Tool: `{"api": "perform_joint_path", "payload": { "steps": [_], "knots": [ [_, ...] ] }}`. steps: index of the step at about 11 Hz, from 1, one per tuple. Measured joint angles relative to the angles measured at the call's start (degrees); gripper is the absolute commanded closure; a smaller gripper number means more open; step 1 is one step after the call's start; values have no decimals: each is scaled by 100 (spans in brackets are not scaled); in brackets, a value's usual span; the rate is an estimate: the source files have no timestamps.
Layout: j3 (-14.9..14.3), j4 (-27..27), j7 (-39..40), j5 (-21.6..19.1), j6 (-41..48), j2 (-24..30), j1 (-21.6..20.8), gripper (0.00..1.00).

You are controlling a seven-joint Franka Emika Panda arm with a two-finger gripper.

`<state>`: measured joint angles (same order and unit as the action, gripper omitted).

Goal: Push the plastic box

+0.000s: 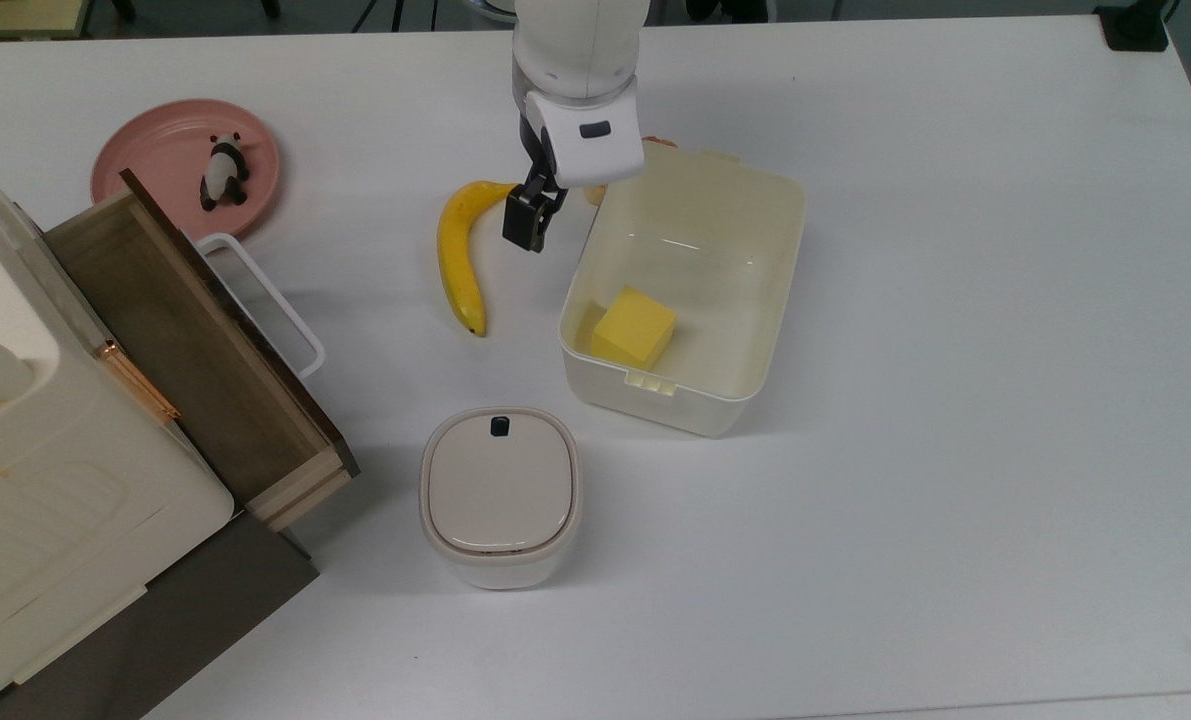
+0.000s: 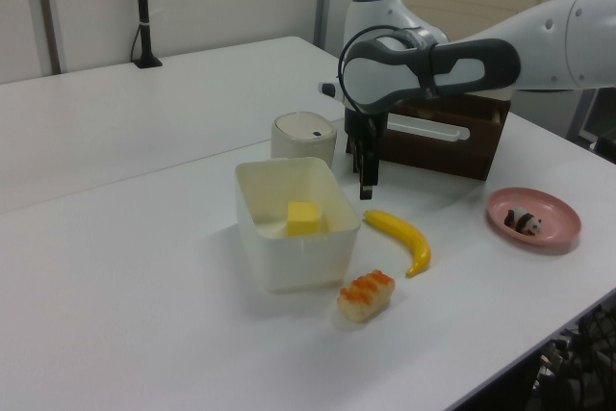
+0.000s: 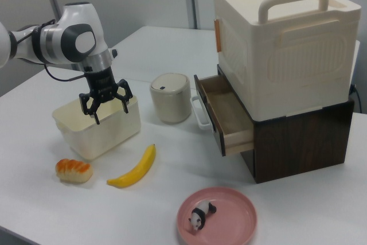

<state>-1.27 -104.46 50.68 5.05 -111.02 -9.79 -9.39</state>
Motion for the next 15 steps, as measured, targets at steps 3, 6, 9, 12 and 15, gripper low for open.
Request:
{"api": "perform_joint_path", "payload": {
  "steps": [3,6,9,12,15],
  "knots": [
    [0,0,349,21,0,-5,-31,0],
    [-4,0,741,22,0,-5,-30,0],
    [-5,-5,761,63,1,-6,-30,0],
    [-9,-24,764,321,36,-7,-28,0],
    [-10,-74,773,325,44,-57,-43,0]
  ]
}}
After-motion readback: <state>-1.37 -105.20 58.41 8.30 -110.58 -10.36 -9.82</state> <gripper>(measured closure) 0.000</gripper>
